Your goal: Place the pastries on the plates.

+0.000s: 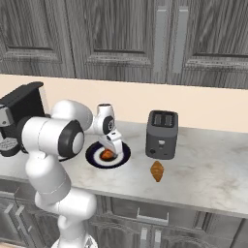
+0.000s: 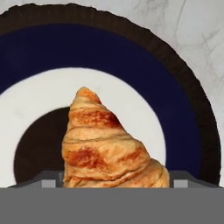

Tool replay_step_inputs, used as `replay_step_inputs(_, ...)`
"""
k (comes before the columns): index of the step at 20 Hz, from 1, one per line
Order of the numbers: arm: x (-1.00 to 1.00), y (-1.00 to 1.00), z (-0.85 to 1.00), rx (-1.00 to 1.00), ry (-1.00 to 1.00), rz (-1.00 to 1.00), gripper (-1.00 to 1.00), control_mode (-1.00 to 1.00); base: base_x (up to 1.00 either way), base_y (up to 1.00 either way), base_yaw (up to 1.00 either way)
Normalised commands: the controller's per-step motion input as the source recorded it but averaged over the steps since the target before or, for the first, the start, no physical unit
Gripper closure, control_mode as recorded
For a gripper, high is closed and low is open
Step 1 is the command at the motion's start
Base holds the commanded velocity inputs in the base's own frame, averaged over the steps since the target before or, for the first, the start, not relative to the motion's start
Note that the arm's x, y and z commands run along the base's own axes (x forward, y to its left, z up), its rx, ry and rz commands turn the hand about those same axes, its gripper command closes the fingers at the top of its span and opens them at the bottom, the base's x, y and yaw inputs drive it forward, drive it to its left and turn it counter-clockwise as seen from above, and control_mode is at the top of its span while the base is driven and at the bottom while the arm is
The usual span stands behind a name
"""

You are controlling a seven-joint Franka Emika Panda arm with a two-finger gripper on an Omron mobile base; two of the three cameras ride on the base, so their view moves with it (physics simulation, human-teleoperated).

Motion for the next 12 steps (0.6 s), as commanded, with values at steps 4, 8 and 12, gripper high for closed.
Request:
replay_step_inputs(4,0.0,0.09,0.11,0.0,-0.13,0.0,-1.0,-1.0,0.0,0.0,0.0)
replay_step_inputs(8,0.0,0.28,0.05,0.0,-0.15,0.0,-1.0,-1.0,0.0,0.0,0.0)
replay_step_inputs(12,-0.31,0.07,0.23,0.0,-0.03,0.0,-1.0,-1.0,0.0,0.0,0.0)
